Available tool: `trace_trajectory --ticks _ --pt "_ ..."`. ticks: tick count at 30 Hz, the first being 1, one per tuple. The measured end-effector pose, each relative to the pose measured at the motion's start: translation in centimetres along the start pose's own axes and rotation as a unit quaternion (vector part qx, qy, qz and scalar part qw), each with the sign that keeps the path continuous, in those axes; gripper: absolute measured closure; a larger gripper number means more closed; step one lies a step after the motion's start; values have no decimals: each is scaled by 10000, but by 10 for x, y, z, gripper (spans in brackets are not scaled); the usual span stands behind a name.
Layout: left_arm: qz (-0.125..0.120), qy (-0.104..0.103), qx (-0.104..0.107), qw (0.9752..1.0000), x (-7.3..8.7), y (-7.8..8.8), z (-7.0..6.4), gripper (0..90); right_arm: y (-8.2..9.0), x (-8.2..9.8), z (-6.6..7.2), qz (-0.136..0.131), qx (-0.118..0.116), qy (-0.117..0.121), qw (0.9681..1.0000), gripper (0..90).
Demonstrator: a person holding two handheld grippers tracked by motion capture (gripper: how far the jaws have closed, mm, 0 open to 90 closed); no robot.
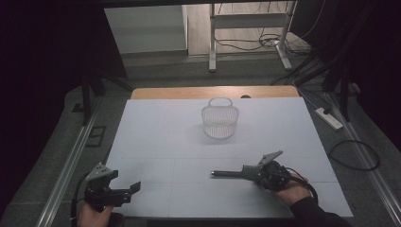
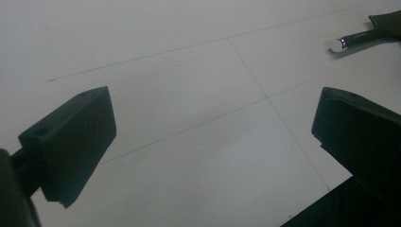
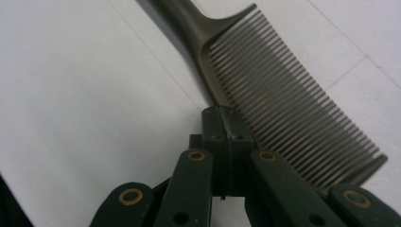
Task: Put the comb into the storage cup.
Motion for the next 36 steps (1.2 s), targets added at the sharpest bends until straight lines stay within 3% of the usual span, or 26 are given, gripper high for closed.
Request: trace_trajectory --ticks 5,24,36 --pt "2 0 -2 10000 0 0 0 14 0 0 -5 -21 95 2 10000 892" --pt "39 7 -7 10000 -1 -1 0 16 -7 -15 -35 -222 455 -348 9981 893" --pt "42 13 3 10000 -2 -2 1 16 -15 -31 -46 -376 483 -438 9972 893"
Point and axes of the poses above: each handheld gripper's, and its own axes: y roughly backward along the jaws, x roughly out of its underside, z roughly to its left, the point moved 1 cm from there along -y, roughly forward along the jaws, and after that the axes turned 5 degrees about z, right-handed, at the moved point
